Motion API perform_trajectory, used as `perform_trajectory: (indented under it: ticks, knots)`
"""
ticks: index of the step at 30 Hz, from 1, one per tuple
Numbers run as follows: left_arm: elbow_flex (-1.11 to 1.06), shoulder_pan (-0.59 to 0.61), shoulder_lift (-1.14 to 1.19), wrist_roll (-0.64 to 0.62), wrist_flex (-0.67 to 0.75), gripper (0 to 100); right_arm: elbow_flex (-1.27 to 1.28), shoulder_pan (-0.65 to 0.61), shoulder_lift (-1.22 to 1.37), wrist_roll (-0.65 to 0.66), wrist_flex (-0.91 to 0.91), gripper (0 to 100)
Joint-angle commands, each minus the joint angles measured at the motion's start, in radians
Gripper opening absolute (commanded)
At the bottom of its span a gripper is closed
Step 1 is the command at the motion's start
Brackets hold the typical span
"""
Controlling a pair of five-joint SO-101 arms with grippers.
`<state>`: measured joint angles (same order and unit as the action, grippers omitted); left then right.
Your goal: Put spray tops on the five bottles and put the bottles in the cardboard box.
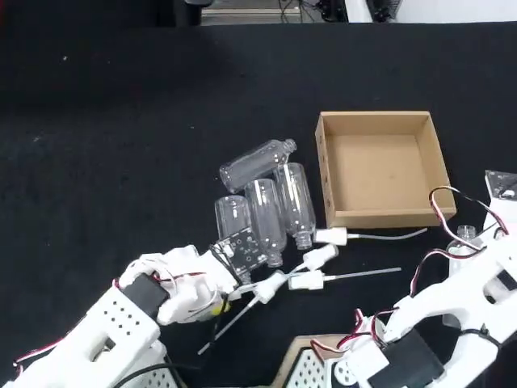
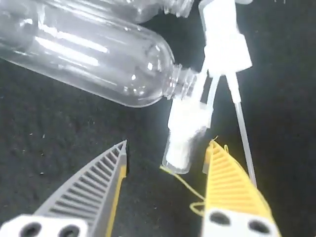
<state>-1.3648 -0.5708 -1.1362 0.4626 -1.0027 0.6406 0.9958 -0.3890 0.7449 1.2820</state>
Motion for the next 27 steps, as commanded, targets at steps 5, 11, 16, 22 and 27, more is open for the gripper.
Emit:
perform_trajectory:
  ticks: [5, 11, 16, 22, 27]
  knots:
    - [-0.018, -0.021, 0.077, -0.127, 0.13, 24, -0.059, -0.018, -0.051, -0.006, 0.008, 1.4]
    - [-0.071, -0.133, 0.077, -0.166, 0.149, 19, -0.058, -0.018, -0.051, -0.005, 0.008, 1.5]
    - [-0.071, -0.17, 0.075, -0.166, 0.137, 3, -0.059, -0.018, -0.051, -0.002, 0.008, 1.5]
    - [0.061, -0.17, 0.075, -0.16, -0.074, 3, -0.056, -0.018, -0.051, -0.002, 0.008, 1.5]
    - [0.13, -0.116, 0.075, -0.018, -0.198, 3, -0.056, -0.018, -0.051, -0.002, 0.008, 1.5]
